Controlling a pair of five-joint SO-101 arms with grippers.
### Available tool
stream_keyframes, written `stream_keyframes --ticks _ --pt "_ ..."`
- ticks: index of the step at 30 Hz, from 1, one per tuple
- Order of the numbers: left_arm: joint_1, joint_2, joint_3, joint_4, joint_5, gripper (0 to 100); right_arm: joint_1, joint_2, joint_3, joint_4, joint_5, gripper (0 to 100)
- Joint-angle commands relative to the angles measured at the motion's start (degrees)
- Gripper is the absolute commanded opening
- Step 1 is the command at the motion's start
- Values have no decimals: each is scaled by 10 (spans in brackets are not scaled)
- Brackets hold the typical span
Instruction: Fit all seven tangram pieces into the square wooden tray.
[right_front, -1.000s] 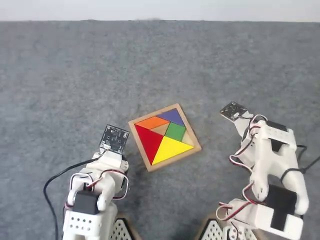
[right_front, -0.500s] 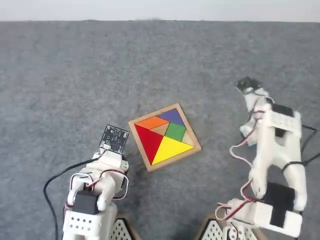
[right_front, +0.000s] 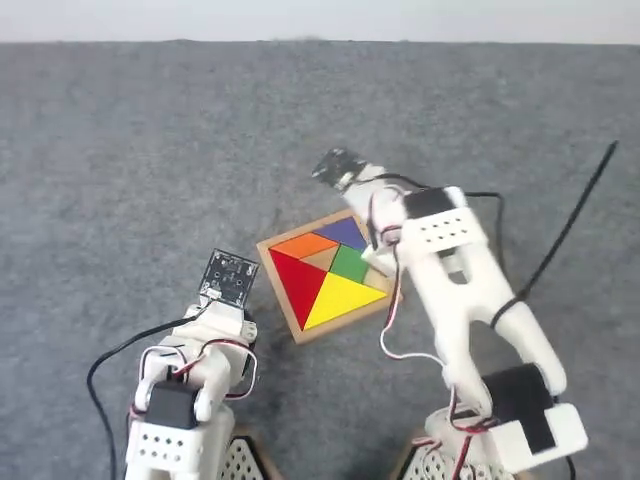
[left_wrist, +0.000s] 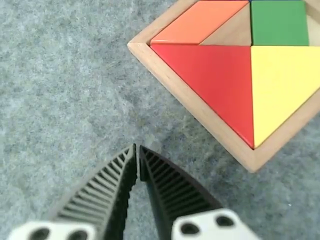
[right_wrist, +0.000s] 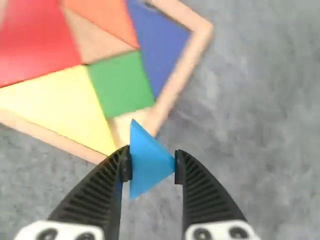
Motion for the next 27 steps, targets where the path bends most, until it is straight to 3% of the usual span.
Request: stream_keyframes --ticks 1,6,8,10,15,18,25,27 --pt "-3 -12 -7 3 3 13 -39 -3 -33 4 33 9" --pt "-3 -12 -7 3 3 13 -61 24 -33 4 76 9" --pt "-3 -12 -7 3 3 13 -61 49 -36 4 57 9" --pt "-3 -12 -7 3 3 13 -59 78 -42 6 -10 9" --pt "-3 -12 -7 3 3 13 -48 127 -74 9 -294 9" --pt "-3 -12 -7 3 3 13 -51 135 -85 9 -379 9" --pt "-3 -12 -7 3 3 13 -58 135 -102 4 -365 9" --pt "-3 -12 -7 3 3 13 -58 134 -113 0 -229 9"
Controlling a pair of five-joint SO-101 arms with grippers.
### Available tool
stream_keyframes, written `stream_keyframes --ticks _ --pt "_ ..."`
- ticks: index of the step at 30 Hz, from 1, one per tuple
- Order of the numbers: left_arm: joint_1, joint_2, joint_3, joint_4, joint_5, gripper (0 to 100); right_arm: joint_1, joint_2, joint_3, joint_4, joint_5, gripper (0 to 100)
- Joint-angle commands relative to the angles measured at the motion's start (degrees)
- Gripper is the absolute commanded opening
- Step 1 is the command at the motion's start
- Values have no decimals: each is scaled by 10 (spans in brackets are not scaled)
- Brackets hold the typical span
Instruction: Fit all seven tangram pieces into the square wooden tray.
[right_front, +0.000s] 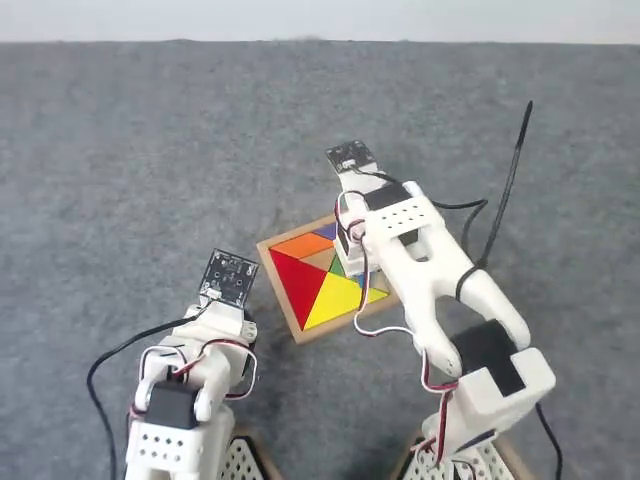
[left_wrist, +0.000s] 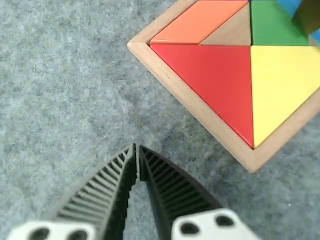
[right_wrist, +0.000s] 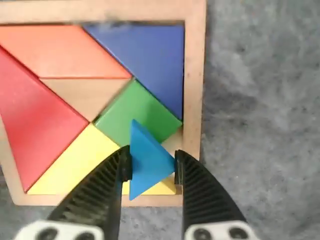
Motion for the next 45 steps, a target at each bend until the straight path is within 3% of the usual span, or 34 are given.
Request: stream_keyframes --ticks 1,4,6,8,12,15,24,26,29,31,32,38,45 --pt "-3 -12 -7 3 3 13 -1 -9 -50 -3 247 9" --pt "-3 -12 -7 3 3 13 2 -8 -60 24 592 9" --pt "-3 -12 -7 3 3 13 16 -8 -69 33 771 9" --pt "-3 -12 -7 3 3 13 22 -4 -87 24 822 17" --pt "-3 -12 -7 3 3 13 5 10 -139 63 816 147" --pt "-3 -12 -7 3 3 13 -5 29 -190 112 775 244" --pt "-3 -12 -7 3 3 13 -7 48 -280 153 657 245" --pt "-3 -12 -7 3 3 13 -3 48 -280 157 542 179" --pt "-3 -12 -7 3 3 13 24 48 -258 148 293 0" --pt "-3 -12 -7 3 3 13 57 31 -215 102 159 19" --pt "-3 -12 -7 3 3 13 68 13 -178 51 131 0" --pt "-3 -12 -7 3 3 13 78 -144 140 -289 90 6" --pt "-3 -12 -7 3 3 13 5 -171 193 -328 111 6"
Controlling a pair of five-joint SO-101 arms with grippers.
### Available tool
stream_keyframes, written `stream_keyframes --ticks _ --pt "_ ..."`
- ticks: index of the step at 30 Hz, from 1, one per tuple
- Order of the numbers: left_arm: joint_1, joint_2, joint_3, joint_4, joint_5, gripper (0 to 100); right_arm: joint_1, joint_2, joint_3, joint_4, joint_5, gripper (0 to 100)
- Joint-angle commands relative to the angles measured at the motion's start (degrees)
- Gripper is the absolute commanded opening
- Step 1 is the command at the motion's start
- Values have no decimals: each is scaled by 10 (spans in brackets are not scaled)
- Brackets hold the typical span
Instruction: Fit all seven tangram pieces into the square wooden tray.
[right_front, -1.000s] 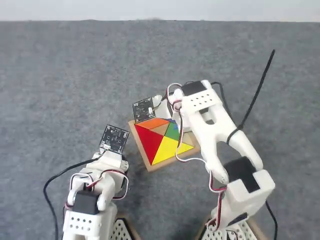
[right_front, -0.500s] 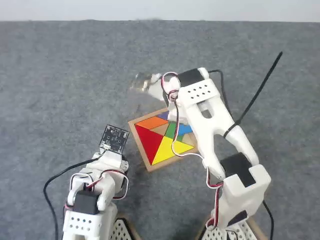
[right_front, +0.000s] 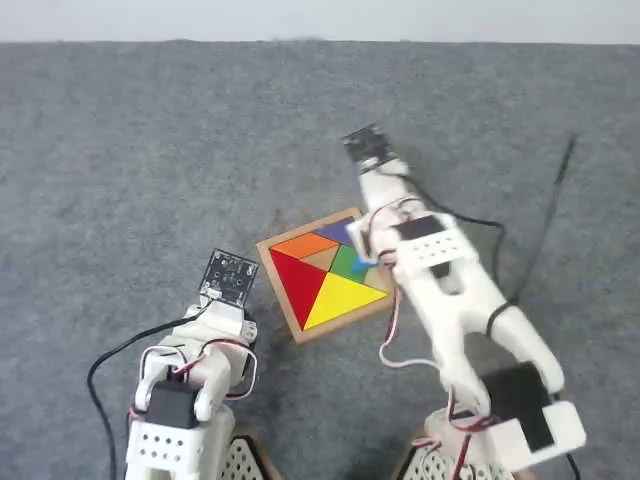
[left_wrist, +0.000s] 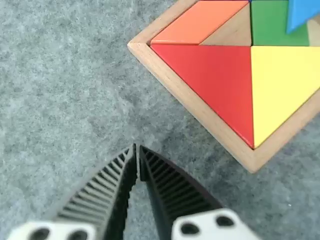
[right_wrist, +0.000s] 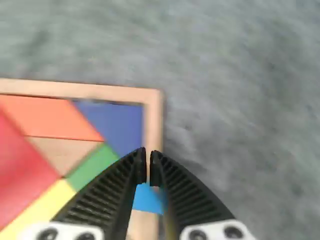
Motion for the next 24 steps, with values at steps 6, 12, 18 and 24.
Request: stream_keyframes --ticks 6,12,18,24 --pt "-3 -12 -7 3 3 13 -54 51 -34 -21 10 6" --pt "-3 -12 -7 3 3 13 -56 69 -35 53 11 6" --pt "-3 -12 -7 3 3 13 -56 17 -24 71 11 7" --pt "-3 -12 -7 3 3 13 -18 -202 62 70 7 7"
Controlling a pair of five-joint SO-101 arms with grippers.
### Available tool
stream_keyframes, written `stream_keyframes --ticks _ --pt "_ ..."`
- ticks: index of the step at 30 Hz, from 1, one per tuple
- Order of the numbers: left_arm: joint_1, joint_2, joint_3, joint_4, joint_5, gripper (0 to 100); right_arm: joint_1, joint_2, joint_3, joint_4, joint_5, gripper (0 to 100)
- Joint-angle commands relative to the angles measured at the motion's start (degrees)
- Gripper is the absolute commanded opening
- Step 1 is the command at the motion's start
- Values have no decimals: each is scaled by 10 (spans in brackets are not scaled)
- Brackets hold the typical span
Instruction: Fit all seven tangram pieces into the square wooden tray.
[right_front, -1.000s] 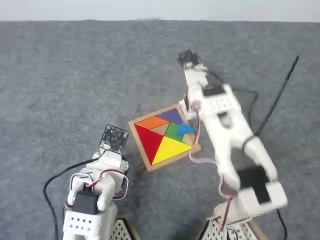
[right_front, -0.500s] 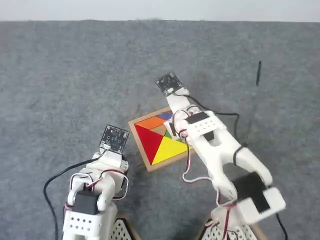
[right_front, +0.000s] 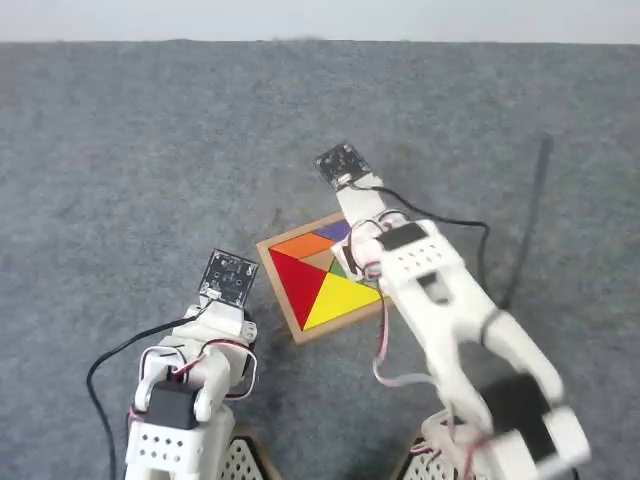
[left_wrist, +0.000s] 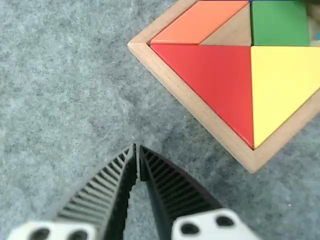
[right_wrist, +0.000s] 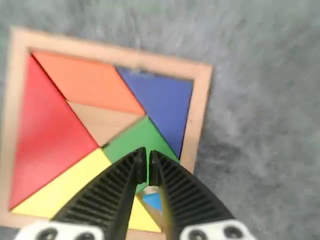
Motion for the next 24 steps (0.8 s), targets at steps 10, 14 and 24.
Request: stream_keyframes --ticks 10,14,24 --pt "-3 -12 -7 3 3 13 113 -289 209 68 57 7" --pt "-3 -12 -7 3 3 13 112 -254 226 59 59 7" --pt "-3 -12 -7 3 3 13 116 -102 156 8 59 7"
